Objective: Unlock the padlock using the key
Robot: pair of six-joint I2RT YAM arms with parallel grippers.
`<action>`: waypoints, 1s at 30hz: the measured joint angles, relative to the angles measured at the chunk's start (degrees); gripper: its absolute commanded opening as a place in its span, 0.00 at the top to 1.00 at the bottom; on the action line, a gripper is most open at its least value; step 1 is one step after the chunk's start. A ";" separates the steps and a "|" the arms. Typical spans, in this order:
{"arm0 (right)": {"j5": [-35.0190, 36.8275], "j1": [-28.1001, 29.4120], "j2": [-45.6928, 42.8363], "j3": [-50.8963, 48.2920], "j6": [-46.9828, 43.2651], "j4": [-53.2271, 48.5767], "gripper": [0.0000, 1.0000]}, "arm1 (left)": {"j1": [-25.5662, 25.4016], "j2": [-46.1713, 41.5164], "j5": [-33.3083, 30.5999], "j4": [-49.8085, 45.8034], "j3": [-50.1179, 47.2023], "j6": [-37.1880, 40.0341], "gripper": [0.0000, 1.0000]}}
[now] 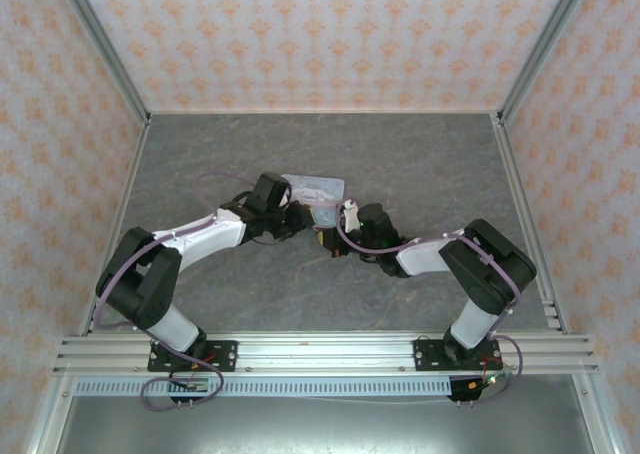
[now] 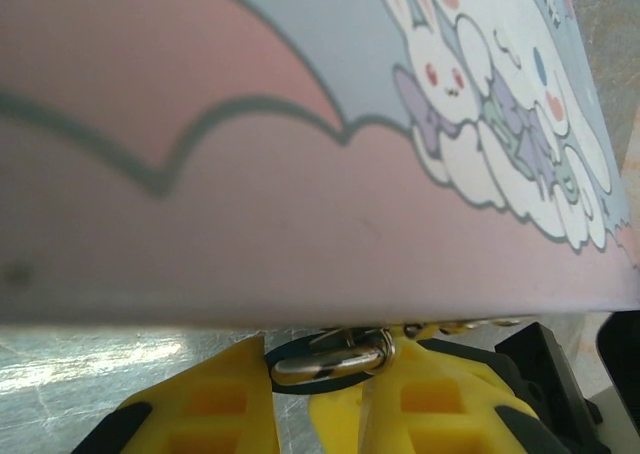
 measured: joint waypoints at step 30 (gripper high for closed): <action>0.59 0.00 -0.87 -0.81 0.24 2.10 1.00 | -0.26 -0.42 -0.02 -0.02 -0.02 0.00 0.85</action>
